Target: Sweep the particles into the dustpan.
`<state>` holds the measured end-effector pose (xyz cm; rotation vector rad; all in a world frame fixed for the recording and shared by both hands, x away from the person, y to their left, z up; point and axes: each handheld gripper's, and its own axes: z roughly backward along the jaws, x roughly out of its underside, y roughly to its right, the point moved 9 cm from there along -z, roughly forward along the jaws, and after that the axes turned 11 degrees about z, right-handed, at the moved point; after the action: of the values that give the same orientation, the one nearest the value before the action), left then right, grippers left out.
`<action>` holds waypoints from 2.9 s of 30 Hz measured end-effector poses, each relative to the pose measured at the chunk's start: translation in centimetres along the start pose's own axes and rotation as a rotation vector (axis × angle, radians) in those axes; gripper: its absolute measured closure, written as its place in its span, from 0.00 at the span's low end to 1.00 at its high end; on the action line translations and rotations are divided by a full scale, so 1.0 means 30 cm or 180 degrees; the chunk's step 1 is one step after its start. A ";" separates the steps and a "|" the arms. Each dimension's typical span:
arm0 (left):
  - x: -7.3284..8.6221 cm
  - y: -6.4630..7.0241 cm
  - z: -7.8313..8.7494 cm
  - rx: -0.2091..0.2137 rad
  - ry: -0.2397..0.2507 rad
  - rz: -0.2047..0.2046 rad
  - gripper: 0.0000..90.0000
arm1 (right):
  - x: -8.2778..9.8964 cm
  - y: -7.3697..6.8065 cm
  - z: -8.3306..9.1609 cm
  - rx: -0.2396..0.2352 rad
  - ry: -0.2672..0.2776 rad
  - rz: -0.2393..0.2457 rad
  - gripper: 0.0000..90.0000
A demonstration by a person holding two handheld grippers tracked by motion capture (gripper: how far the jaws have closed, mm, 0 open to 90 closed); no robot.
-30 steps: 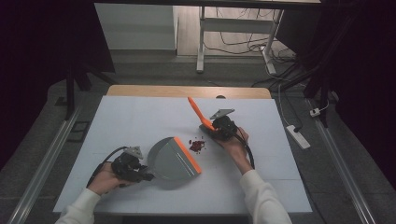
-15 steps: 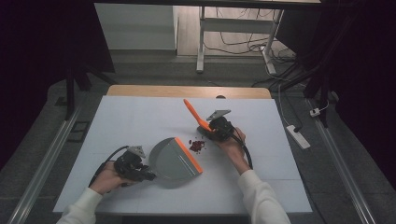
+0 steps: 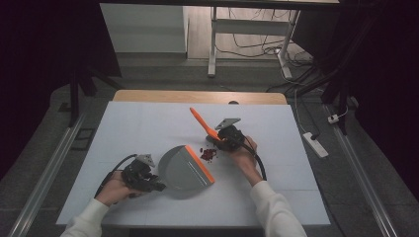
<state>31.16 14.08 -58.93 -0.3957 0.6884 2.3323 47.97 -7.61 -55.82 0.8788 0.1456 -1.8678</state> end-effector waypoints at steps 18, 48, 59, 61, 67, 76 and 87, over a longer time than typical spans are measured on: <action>0.000 0.003 -0.002 -0.0003 -0.0001 0.0004 0.68 | -0.042 -0.098 -0.004 -0.0265 0.0112 0.0063 0.78; -0.001 0.006 -0.007 0.0011 0.0005 0.0016 0.69 | -0.125 -0.262 0.022 -0.0879 0.0385 0.0154 0.78; 0.001 0.006 -0.007 0.0015 0.0000 0.0017 0.69 | -0.133 -0.152 0.099 -0.0521 0.0563 -0.0001 0.78; 0.000 0.006 -0.008 0.0014 0.0002 0.0017 0.69 | -0.118 -0.129 0.101 -0.0475 0.0539 -0.0041 0.78; 0.001 0.006 -0.008 0.0008 0.0003 0.0014 0.68 | -0.069 -0.097 0.089 -0.0417 0.0413 -0.0155 0.78; 0.003 0.006 -0.007 0.0004 -0.0001 0.0010 0.69 | -0.030 -0.103 0.070 -0.0394 0.0264 -0.0129 0.78; 0.007 0.008 -0.006 -0.0008 -0.0005 0.0009 0.69 | 0.020 -0.145 0.078 -0.0384 0.0115 -0.0152 0.78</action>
<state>30.88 13.93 -59.08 -0.3944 0.6858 2.3360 43.02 -7.11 -55.71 0.8325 0.3010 -1.8671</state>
